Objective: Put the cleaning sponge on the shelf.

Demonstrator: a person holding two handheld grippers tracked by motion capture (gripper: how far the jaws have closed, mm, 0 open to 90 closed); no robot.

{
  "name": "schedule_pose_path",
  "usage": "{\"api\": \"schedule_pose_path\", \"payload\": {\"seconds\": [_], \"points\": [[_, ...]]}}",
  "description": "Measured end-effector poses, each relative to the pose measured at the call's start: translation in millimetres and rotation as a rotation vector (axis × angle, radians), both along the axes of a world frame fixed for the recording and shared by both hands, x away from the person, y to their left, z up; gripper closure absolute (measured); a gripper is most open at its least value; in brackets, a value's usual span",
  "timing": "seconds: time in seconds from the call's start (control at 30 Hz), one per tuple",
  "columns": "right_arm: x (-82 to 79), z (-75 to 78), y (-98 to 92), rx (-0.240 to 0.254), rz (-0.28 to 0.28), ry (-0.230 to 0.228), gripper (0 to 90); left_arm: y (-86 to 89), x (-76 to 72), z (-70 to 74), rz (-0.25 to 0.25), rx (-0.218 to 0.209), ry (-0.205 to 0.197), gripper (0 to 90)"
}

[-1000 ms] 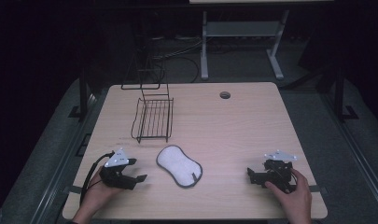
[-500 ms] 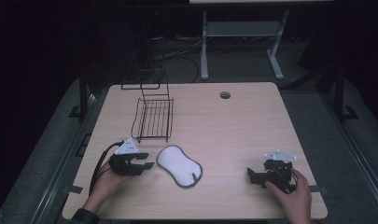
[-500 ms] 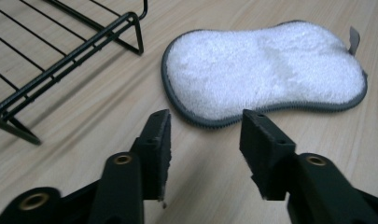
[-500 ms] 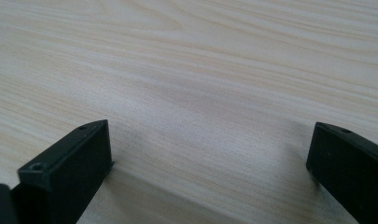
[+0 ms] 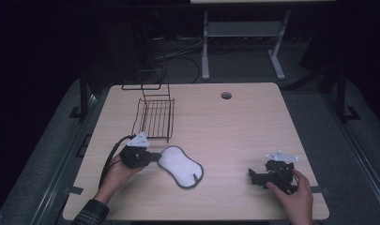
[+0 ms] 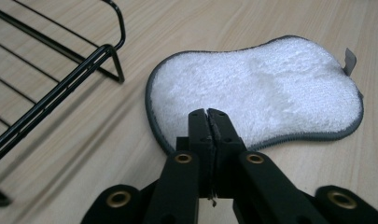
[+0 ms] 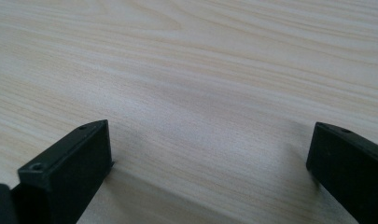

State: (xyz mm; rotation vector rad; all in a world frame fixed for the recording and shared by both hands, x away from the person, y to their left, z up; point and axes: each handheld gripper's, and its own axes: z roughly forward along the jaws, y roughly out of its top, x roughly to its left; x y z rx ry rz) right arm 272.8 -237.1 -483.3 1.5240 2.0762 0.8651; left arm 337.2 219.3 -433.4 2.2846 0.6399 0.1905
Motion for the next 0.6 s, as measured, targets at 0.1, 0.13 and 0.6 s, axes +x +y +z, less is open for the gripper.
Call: {"api": "schedule_pose_path", "payload": {"seconds": [0.1, 0.13, 0.6], "points": [[0.0, 0.0, 0.0, 0.0, 0.0, 0.0, 0.0, -5.1, 5.9, 2.1, -0.011, -0.007, 0.005, 89.7], [0.0, 0.0, 0.0, 0.0, 0.0, 0.0, 0.0, -7.1, 7.5, 2.7, -0.013, -0.016, 0.002, 89.7], [0.0, -0.1, 0.0, 0.0, 0.0, 0.0, 0.0, -36.0, 35.6, -4.0, -0.035, 0.03, 0.002, 89.8]]}}
